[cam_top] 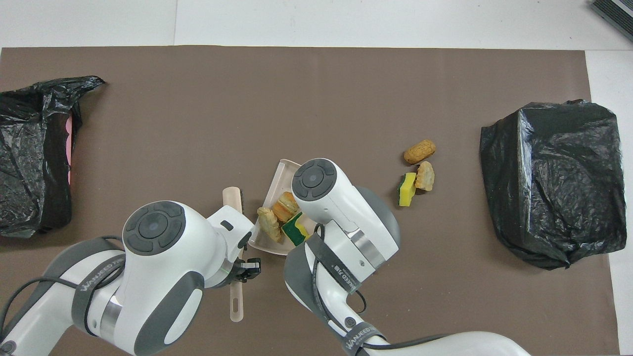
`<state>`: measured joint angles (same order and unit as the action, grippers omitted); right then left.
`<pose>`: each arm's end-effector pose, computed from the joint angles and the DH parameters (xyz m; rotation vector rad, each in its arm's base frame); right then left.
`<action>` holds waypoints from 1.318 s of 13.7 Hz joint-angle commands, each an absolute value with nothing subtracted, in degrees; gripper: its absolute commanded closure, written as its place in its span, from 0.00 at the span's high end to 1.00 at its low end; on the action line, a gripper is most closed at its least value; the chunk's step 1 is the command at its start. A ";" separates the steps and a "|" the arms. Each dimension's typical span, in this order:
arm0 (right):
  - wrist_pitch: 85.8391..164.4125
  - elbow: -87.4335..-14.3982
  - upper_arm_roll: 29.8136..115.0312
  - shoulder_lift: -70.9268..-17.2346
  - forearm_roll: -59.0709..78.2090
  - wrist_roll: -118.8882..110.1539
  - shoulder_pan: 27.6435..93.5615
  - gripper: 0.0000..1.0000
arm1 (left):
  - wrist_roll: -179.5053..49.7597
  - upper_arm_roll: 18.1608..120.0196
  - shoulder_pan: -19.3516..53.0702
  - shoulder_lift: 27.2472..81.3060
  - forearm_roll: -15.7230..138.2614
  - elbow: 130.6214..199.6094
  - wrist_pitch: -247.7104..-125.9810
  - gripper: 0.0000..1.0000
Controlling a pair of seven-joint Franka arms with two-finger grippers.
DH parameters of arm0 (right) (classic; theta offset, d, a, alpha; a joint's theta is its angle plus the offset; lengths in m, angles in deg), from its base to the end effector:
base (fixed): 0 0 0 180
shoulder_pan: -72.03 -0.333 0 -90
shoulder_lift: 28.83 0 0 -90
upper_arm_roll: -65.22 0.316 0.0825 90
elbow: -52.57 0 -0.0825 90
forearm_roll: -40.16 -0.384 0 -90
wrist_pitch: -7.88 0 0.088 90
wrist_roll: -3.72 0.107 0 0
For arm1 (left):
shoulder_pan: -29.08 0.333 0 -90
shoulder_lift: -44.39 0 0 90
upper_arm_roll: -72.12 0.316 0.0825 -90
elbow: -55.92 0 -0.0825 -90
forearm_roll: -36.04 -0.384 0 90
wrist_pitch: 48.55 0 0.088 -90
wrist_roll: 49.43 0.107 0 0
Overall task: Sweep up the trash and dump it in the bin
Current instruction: 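Sweep the trash pieces into the dustpan with the left gripper's brush, then carry the loaded dustpan with the right gripper to the black bag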
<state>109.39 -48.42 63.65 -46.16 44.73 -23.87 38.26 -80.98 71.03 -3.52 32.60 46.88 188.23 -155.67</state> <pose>0.5138 0.3166 0.3730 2.5927 1.5384 -0.4399 0.3667 -0.2619 0.4119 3.0915 0.0628 -0.4478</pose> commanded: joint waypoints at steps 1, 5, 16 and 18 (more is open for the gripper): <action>110.01 -49.65 64.34 -40.18 44.64 -26.32 44.41 0.00 | -84.22 69.40 -4.06 29.98 45.62 191.00 -156.92 0.00; 108.17 -48.33 64.08 -35.52 44.64 -29.85 50.74 0.00 | -92.83 61.85 -4.93 29.63 45.63 192.85 -161.74 0.00; 103.05 -43.67 63.55 -32.34 46.74 -75.52 90.28 0.00 | -102.69 61.57 -20.58 24.71 48.25 205.76 -176.85 0.00; 108.75 -43.76 63.46 -33.65 50.60 -83.44 95.21 0.00 | -102.87 61.57 -21.98 25.23 48.35 206.30 -177.31 0.00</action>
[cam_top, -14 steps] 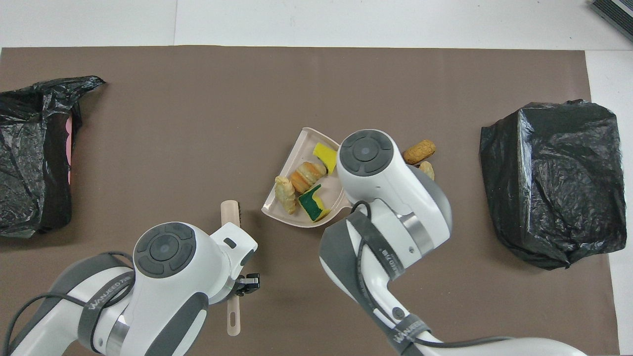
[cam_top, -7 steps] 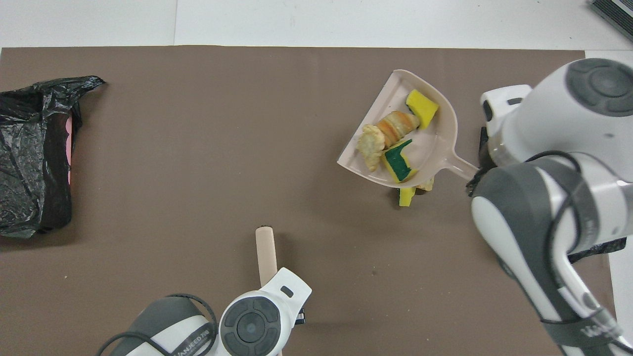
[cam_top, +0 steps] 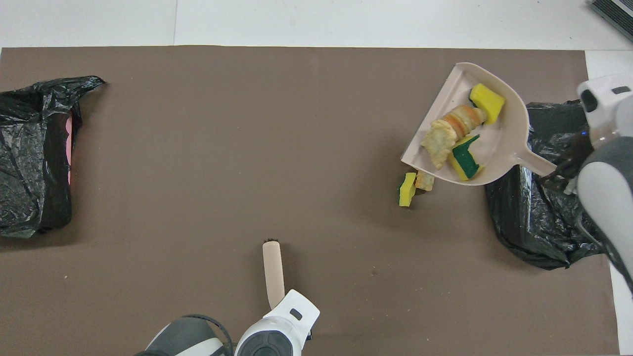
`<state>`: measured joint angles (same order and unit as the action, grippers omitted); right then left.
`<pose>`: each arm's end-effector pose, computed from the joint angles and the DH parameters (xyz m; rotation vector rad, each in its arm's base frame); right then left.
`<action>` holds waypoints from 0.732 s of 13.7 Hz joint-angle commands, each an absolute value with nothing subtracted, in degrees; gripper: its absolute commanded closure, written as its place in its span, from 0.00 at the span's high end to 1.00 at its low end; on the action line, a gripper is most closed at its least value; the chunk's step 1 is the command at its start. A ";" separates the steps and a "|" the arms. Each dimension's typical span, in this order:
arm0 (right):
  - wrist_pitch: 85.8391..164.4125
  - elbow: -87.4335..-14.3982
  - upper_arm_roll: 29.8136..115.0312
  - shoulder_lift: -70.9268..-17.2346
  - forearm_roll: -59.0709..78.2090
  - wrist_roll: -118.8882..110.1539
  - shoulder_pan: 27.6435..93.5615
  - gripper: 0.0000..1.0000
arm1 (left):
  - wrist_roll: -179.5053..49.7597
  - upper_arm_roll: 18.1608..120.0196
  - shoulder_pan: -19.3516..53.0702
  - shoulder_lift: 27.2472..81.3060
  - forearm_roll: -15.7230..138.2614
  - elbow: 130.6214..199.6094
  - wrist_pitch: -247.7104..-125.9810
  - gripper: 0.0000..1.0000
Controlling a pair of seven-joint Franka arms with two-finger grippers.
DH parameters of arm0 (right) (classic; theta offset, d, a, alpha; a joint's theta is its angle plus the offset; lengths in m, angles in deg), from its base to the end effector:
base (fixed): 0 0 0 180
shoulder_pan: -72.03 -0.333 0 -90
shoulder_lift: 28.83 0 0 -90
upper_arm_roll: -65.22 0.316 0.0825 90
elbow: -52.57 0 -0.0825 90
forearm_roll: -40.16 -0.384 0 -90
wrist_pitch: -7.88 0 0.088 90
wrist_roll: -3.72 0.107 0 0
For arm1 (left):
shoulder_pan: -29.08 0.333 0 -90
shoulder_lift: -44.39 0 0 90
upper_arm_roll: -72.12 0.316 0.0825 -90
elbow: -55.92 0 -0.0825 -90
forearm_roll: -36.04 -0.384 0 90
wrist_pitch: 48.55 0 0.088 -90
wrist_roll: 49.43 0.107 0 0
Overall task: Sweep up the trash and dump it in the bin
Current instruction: 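Carry the loaded dustpan with the right gripper to the black bag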
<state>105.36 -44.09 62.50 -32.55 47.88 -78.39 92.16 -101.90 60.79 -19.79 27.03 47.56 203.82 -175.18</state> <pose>0.5280 -0.2355 0.5446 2.6709 1.5564 -0.2149 0.2004 -0.3589 0.3574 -3.1328 -0.0030 0.1889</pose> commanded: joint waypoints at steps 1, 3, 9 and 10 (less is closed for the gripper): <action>110.60 -43.67 63.29 -34.88 51.14 -86.08 96.80 0.00 | -102.87 61.57 -21.99 25.32 48.35 206.91 -177.66 0.00; 117.27 -43.75 63.29 -36.91 54.29 -89.08 98.39 0.00 | -101.91 61.57 -22.08 25.32 48.96 208.40 -178.71 0.00; 124.51 -46.56 63.90 -36.74 71.15 -102.09 96.73 0.00 | -94.80 61.75 -21.38 28.30 51.68 208.50 -180.73 0.00; 125.03 -47.26 63.99 -36.56 73.71 -103.06 95.51 0.00 | -92.52 61.75 -21.29 28.31 53.08 208.41 -180.39 0.02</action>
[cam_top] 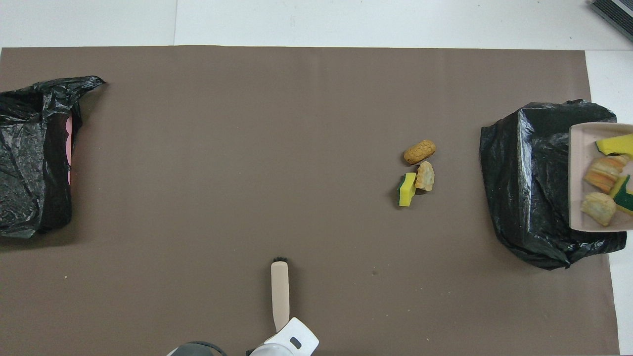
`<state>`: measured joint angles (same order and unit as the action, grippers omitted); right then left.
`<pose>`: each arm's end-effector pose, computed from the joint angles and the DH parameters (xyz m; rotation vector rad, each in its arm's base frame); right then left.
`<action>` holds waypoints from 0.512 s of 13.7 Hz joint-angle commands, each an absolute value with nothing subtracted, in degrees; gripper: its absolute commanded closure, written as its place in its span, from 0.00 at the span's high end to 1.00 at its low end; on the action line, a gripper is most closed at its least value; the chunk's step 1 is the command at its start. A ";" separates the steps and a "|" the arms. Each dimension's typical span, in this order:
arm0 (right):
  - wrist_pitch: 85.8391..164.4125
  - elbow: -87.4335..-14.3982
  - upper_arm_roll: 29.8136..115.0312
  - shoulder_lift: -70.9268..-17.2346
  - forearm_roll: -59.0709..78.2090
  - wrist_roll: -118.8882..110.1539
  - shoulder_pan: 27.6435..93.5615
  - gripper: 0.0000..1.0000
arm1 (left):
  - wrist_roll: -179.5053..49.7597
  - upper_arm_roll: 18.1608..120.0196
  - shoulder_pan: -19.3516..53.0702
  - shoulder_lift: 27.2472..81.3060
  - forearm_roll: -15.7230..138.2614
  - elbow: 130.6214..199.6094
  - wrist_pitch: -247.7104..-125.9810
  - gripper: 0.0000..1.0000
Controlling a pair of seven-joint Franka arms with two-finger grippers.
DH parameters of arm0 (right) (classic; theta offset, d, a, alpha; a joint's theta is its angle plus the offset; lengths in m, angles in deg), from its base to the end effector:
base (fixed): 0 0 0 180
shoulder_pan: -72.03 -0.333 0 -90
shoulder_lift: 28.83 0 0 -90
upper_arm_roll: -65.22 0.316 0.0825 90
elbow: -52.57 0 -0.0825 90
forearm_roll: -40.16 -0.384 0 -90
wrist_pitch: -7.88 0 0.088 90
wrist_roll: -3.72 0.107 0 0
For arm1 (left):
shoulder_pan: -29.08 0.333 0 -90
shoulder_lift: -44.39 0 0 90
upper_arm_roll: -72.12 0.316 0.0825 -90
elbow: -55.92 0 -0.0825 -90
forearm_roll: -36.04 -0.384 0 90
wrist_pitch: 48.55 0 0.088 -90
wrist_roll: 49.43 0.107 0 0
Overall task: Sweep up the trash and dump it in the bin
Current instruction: 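Carry the loaded dustpan with the right gripper to the black bag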
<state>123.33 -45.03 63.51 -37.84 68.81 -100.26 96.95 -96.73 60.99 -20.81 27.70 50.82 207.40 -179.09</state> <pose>0.5492 -0.3057 0.5163 1.9887 1.9170 -0.5149 0.1909 -0.3508 0.3323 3.1124 -0.0837 -0.2366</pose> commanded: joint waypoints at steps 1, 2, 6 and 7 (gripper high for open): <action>127.13 -48.05 63.99 -36.39 75.39 -103.33 95.06 0.00 | -91.89 61.83 -20.76 28.31 53.62 208.49 -180.04 0.17; 129.76 -49.19 63.90 -36.12 76.88 -103.42 95.05 0.00 | -91.53 61.83 -20.24 28.66 53.71 208.23 -179.77 0.22; 130.66 -50.44 63.90 -35.94 86.79 -97.13 91.55 0.00 | -87.75 62.19 -15.67 29.36 53.62 203.33 -171.89 0.61; 129.88 -50.87 63.99 -35.69 88.57 -95.09 91.45 0.00 | -87.40 62.36 -15.14 29.71 52.84 201.40 -170.03 0.73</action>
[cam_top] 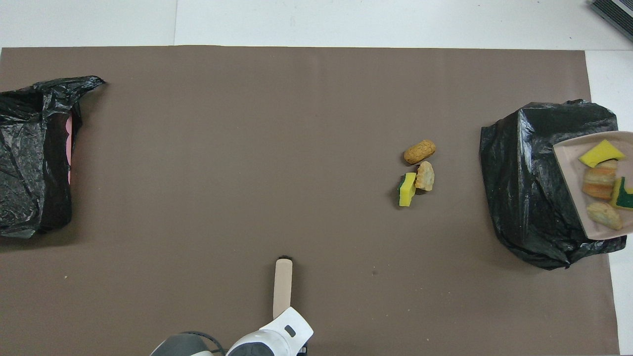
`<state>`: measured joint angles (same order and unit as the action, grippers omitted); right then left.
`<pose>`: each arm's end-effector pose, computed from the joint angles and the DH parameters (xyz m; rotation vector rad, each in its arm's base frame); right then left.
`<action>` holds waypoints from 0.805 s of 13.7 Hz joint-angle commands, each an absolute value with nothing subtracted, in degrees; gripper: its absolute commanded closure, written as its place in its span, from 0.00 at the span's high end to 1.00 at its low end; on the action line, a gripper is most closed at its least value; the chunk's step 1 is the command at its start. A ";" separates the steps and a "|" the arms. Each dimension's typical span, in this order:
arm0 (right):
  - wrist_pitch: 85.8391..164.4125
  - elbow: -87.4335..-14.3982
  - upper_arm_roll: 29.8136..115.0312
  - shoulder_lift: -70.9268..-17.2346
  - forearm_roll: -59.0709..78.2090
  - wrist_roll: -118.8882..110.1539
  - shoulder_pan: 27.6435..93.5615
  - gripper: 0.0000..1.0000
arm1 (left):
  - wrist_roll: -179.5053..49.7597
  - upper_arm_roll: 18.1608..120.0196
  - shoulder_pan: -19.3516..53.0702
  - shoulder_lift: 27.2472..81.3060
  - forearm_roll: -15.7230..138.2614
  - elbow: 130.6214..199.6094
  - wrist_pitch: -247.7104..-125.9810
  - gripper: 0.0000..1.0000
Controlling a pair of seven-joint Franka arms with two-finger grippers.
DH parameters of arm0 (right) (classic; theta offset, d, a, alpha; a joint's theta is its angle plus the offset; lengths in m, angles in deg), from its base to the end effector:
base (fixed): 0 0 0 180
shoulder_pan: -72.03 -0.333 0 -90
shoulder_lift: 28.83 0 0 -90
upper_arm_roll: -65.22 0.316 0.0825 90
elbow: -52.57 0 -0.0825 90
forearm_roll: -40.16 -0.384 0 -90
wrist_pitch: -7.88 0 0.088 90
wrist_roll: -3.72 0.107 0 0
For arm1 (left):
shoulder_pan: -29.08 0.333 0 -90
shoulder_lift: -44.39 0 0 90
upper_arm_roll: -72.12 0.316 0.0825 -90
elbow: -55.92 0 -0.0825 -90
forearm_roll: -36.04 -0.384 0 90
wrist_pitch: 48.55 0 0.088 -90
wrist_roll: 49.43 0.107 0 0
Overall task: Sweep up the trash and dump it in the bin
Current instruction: 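Carry the loaded dustpan with the right gripper to the black bag, then tip the dustpan into the black bag with the right gripper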
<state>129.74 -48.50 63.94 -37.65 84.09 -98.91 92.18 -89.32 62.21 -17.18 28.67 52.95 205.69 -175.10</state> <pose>0.5770 -0.2588 0.5049 1.6210 1.9776 -0.6921 0.2175 -0.3376 0.3333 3.0965 -0.1280 -0.3402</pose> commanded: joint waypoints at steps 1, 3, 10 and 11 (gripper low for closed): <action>129.52 -51.74 63.90 -35.16 89.28 -94.46 91.02 0.00 | -86.09 62.36 -13.22 29.98 52.66 199.90 -169.67 0.87; 127.43 -51.93 63.73 -34.98 92.78 -89.49 88.65 0.00 | -84.33 62.36 -8.91 30.07 52.31 195.95 -169.31 1.00; 119.33 -57.89 64.08 -30.07 104.74 -74.70 82.41 0.00 | -73.28 62.45 4.79 30.24 40.10 178.99 -160.89 1.00; 119.24 -58.34 64.08 -29.88 105.98 -74.07 82.22 0.00 | -71.51 62.45 6.91 30.50 38.61 176.35 -159.66 1.00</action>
